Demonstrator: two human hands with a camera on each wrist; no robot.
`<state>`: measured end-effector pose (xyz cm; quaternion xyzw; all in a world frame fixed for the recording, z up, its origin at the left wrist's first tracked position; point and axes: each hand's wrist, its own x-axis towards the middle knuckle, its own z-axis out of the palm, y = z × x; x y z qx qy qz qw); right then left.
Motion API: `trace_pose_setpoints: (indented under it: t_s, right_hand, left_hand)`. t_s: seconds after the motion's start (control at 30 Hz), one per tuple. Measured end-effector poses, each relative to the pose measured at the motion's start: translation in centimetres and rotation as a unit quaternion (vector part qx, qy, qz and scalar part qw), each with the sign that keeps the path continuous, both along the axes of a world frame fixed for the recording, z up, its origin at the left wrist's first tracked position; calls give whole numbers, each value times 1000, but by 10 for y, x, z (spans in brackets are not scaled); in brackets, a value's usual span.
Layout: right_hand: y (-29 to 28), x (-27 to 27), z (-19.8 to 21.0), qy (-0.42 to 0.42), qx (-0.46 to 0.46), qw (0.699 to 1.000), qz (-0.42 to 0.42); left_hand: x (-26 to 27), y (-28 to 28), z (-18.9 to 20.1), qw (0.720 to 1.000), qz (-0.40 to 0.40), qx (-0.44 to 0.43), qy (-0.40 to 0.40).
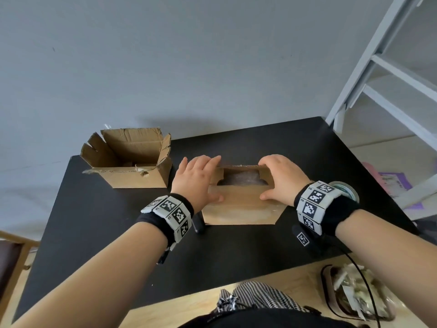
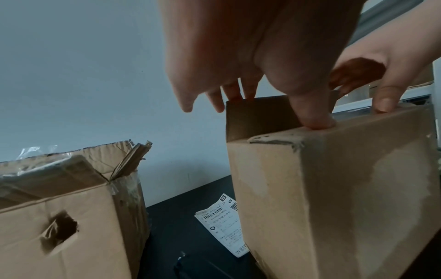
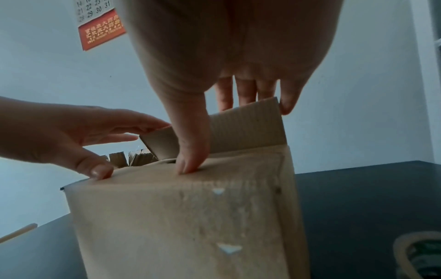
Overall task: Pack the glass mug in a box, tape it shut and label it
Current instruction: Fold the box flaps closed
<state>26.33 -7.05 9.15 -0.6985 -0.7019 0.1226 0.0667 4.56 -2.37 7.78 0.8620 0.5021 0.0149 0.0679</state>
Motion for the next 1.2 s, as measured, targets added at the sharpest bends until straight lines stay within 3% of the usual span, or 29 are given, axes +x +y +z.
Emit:
trace_pose_setpoints:
  t_s: [0.23, 0.43, 0.57, 0.73, 0.87, 1.07, 1.2]
  right_hand:
    - [-13, 0, -22, 13, -81, 996, 30]
    - [-29, -11, -40, 61, -130, 988, -49]
    - [-33, -12, -46, 109, -103, 986, -79]
    - [-33, -8, -46, 143, -72, 983, -91]
    - [-22, 9, -33, 154, -41, 982, -101]
    - [32, 59, -3, 143, -4, 985, -91]
    - [69, 87, -6, 138, -20, 988, -72]
  left_hand:
    - [-9, -9, -19, 997, -46, -50, 22]
    - [-10, -15, -28, 988, -30, -150, 5]
    - [-5, -17, -33, 988, 4, -153, 30]
    - [-5, -16, -40, 982, 38, -174, -67]
    - [9, 1, -23, 985, 24, -125, -115]
    - [58, 45, -8, 979, 48, -96, -172]
    - [87, 65, -16, 974, 87, -112, -176]
